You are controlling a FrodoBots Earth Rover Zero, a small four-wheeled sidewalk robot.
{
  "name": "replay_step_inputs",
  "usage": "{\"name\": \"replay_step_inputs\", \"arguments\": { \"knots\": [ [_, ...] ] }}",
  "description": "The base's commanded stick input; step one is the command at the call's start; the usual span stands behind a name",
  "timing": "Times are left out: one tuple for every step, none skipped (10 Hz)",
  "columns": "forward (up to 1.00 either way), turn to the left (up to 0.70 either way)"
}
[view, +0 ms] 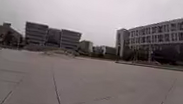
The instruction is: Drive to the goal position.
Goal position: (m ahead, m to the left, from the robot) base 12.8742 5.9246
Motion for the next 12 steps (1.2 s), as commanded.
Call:
{"name": "replay_step_inputs", "arguments": {
  "knots": [
    [0.7, 0.14],
    [0.7, 0.14],
    [0.7, 0.14],
    [0.7, 0.14],
    [0.7, 0.14],
    [0.7, 0.14],
    [0.7, 0.14],
    [0.7, 0.14],
    [0.7, 0.14],
    [0.7, 0.14],
    [0.7, 0.14],
    [0.7, 0.14]
  ]
}}
